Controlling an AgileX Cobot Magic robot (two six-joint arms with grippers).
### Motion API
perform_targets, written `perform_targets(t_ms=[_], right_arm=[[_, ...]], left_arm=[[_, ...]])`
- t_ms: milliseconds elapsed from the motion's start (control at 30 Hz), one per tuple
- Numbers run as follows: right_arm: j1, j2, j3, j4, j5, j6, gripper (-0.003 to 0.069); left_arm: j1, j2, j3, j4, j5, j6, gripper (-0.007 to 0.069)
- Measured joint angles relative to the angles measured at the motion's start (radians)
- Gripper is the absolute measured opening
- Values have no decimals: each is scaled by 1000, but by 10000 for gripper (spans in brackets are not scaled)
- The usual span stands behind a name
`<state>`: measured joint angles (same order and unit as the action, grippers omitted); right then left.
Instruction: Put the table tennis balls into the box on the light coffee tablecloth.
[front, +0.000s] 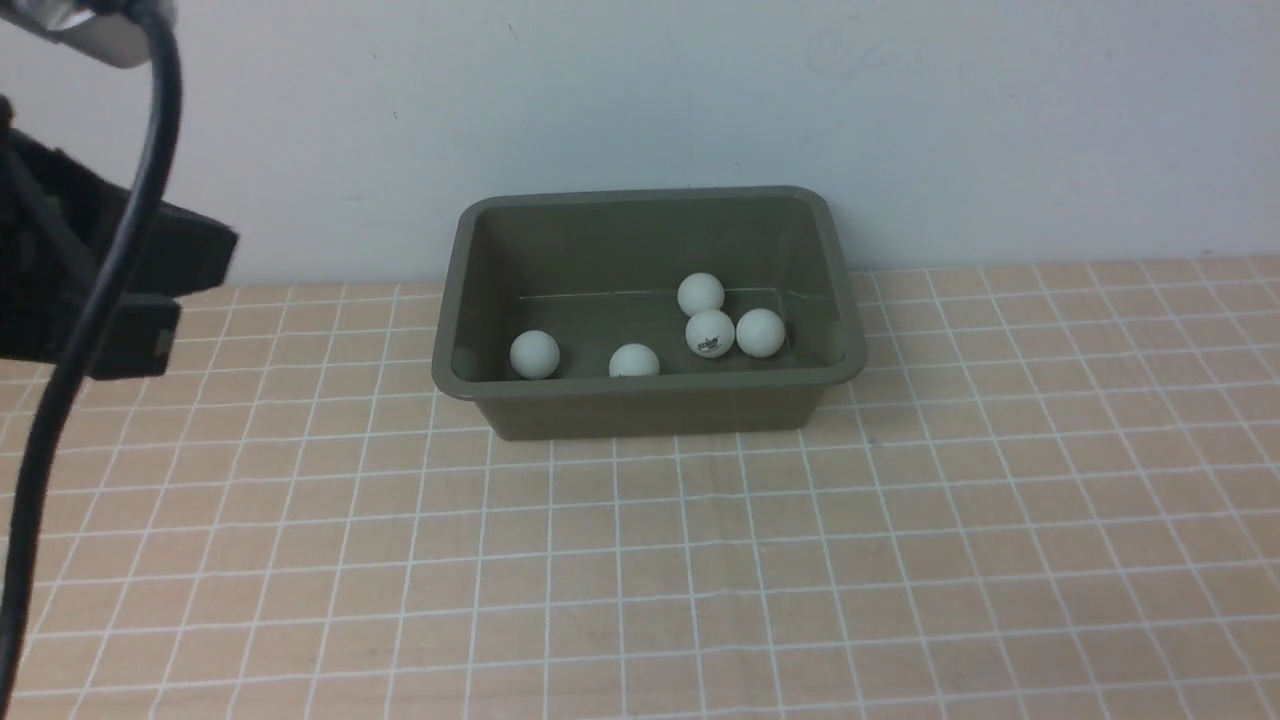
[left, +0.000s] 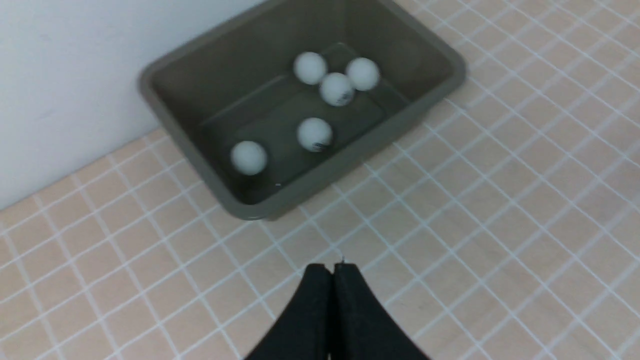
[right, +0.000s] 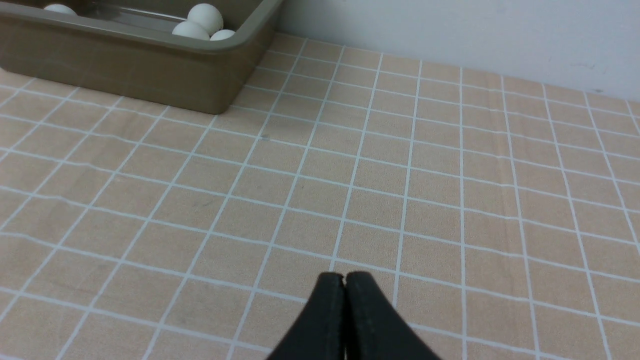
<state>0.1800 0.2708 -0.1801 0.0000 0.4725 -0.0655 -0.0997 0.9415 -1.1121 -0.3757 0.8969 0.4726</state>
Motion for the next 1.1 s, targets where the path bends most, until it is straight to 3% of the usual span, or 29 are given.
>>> perform_targets(t_ms=[200,333,667,867,1100], right_arm=[[0,0,0,0,0,0,-14],[0,0,0,-6,0,0,-14],[0,0,0,0,0,0,-14],[0,0,0,0,0,0,-14],[0,0,1,-6,0,1,-14]], left_arm=[[206,-190,249,7,-175,1,-69],[270,-347,394,7,-272,1,-69],[282,-761,652,8,-385,6,-69],[283,-814,725,43,-390,18,-69],[283,-815,934,112,-525,-10,-69]])
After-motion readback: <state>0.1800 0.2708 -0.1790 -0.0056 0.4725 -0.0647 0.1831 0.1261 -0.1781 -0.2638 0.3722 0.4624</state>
